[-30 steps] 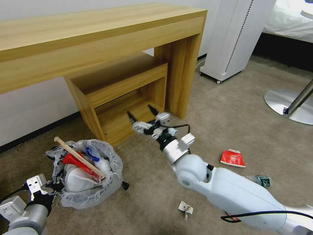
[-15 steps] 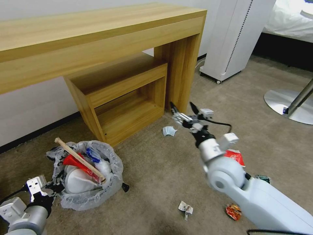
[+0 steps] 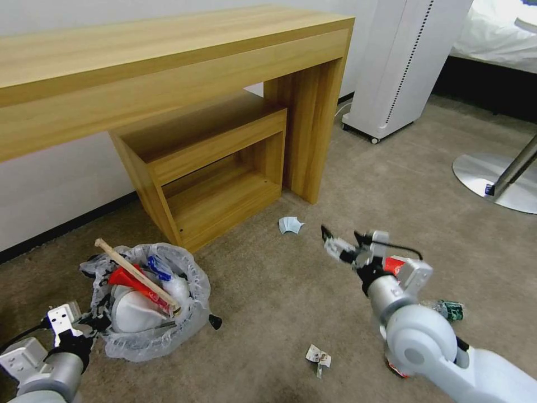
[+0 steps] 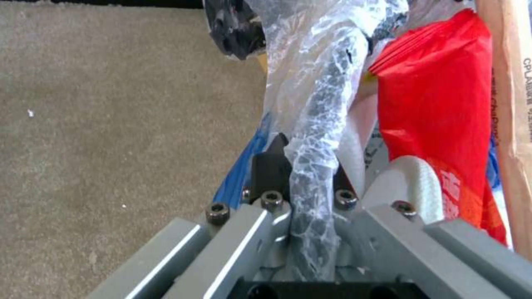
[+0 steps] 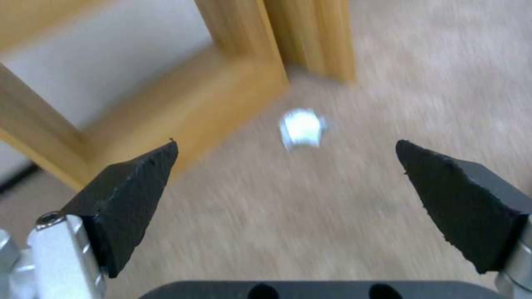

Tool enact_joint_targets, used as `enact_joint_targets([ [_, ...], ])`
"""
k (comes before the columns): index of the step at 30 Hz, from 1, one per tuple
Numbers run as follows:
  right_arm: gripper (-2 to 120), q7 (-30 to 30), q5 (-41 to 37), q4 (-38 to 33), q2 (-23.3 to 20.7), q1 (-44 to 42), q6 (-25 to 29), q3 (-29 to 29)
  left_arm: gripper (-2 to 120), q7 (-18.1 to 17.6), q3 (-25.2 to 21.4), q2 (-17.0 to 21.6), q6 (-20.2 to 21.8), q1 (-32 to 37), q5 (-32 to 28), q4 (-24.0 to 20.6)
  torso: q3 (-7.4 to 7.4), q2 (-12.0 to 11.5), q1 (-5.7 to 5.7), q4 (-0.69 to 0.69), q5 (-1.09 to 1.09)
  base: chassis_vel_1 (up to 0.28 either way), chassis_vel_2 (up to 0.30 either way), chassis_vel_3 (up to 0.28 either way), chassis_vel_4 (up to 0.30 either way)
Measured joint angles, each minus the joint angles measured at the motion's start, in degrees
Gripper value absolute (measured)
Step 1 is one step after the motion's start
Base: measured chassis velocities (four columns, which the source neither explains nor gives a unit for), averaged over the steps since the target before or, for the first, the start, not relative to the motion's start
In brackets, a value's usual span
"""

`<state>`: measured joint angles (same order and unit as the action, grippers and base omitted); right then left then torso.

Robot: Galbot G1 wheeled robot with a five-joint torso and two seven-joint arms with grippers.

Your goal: Pick up the trash bin and place the garbage on the floor into it.

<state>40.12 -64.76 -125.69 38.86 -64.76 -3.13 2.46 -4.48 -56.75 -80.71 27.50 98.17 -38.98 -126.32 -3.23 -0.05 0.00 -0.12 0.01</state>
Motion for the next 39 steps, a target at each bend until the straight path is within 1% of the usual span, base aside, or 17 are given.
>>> enact_joint_targets([
  [3, 100, 1.1, -1.0, 0.6, 0.0, 0.1, -0.9, 1.8, 1, 0.0, 0.1, -0.1, 0.0, -0.1, 0.1, 0.1, 0.0, 0.0, 0.0, 0.0, -0.01, 0.0, 0.0, 0.0, 0.0],
  [6, 100, 3.4, -2.8, 2.1, 0.6, 0.6, -2.4, 5.9, 1, 0.0, 0.3, -0.5, 0.0, -0.3, 0.4, 0.1, 0.0, 0.0, 0.0, 0.0, 0.0, 0.0, 0.0, 0.0, 0.0],
  [8, 100, 3.9, -3.8, 2.5, 0.8, 0.7, -3.0, 6.8, 1, 0.0, 0.4, -0.6, 0.0, -0.3, 0.5, 0.1, 0.0, 0.0, 0.0, 0.0, 0.0, 0.0, 0.0, 0.0, 0.0],
  [10, 100, 7.2, -7.7, 3.7, 1.6, 1.1, -6.6, 9.1, 1, 0.1, 0.4, -1.1, -0.2, -0.4, 1.0, 0.6, 0.0, 0.0, 0.0, 0.0, -0.01, 0.0, 0.0, 0.0, 0.0],
  [13, 100, 8.6, -8.8, 5.0, 2.0, 1.3, -8.3, 10.7, 1, 0.1, 0.5, -1.4, -0.4, -0.4, 1.2, 0.7, 0.0, 0.0, 0.0, 0.0, -0.01, 0.0, 0.0, 0.0, 0.0],
  [14, 100, 10.4, -9.4, 6.1, 2.4, 1.7, -10.1, 12.1, 1, 0.2, 0.5, -1.6, -0.4, -0.5, 1.3, 0.9, 0.0, 0.0, 0.0, 0.01, 0.0, 0.0, 0.0, 0.0, 0.0],
  [15, 100, 10.4, -9.4, 6.1, 2.4, 1.7, -10.1, 12.1, 1, 0.2, 0.5, -1.6, -0.4, -0.5, 1.3, 0.9, 0.0, 0.0, 0.0, 0.01, 0.0, 0.0, 0.0, 0.0, 0.0],
  [17, 100, 12.9, -11.2, 6.6, 2.6, 2.0, -12.7, 13.4, 1, 0.2, 0.4, -1.8, -0.5, -0.7, 1.5, 1.1, 0.0, 0.0, 0.0, 0.0, 0.0, 0.0, 0.0, 0.0, 0.0],
  [18, 100, 14.1, -12.3, 6.7, 2.5, 2.2, -14.1, 13.9, 1, 0.2, 0.4, -1.8, -0.5, -0.8, 1.5, 1.2, 0.0, 0.0, 0.0, 0.0, 0.0, 0.0, 0.0, 0.0, 0.0],
  [21, 100, 15.5, -13.5, 7.0, 1.9, 2.4, -16.2, 15.1, 1, 0.2, 0.4, -2.0, -0.6, -1.0, 1.6, 1.5, 0.0, 0.0, 0.0, 0.0, 0.0, 0.0, 0.0, 0.0, 0.0],
  [22, 100, 15.7, -13.8, 7.4, 1.3, 2.6, -17.3, 15.8, 1, 0.2, 0.4, -2.2, -0.8, -1.1, 1.7, 1.7, 0.0, 0.0, 0.0, 0.0, -0.01, 0.0, 0.0, 0.0, 0.0],
  [23, 100, 15.7, -13.8, 7.4, 1.3, 2.6, -17.3, 15.8, 1, 0.2, 0.4, -2.2, -0.8, -1.1, 1.7, 1.7, 0.0, 0.0, 0.0, 0.0, -0.01, 0.0, 0.0, 0.0, 0.0],
  [24, 100, 15.9, -13.8, 8.3, 1.0, 2.9, -18.4, 17.1, 1, 0.2, 0.4, -2.4, -1.0, -1.3, 2.0, 2.0, 0.0, 0.0, 0.0, 0.0, -0.03, 0.0, 0.0, 0.0, 0.0],
  [25, 100, 16.2, -13.8, 9.2, 1.0, 3.2, -19.1, 18.2, 1, 0.2, 0.4, -2.5, -1.0, -1.5, 2.1, 2.2, 0.0, 0.0, 0.0, 0.0, 0.0, 0.0, 0.0, 0.0, 0.0],
  [31, 100, 16.5, -12.9, 12.6, 1.7, 3.6, -20.0, 20.0, 1, 0.2, 0.4, -2.5, -1.0, -1.7, 2.1, 2.6, 0.0, 0.0, 0.0, 0.0, 0.0, 0.0, 0.0, 0.0, 0.0],
  [34, 100, 15.3, -11.6, 16.2, 3.0, 4.8, -19.8, 21.7, 1, 0.3, 0.4, -2.6, -1.2, -1.6, 2.2, 2.6, 0.0, 0.0, 0.0, 0.0, -0.01, 0.0, 0.0, 0.0, 0.0],
  [39, 100, 14.2, -10.8, 18.1, 4.2, 6.2, -19.5, 23.1, 1, 0.3, 0.2, -2.6, -1.3, -1.5, 2.2, 2.6, 0.0, 0.0, 0.0, 0.0, 0.0, 0.0, 0.0, 0.0, 0.0],
])
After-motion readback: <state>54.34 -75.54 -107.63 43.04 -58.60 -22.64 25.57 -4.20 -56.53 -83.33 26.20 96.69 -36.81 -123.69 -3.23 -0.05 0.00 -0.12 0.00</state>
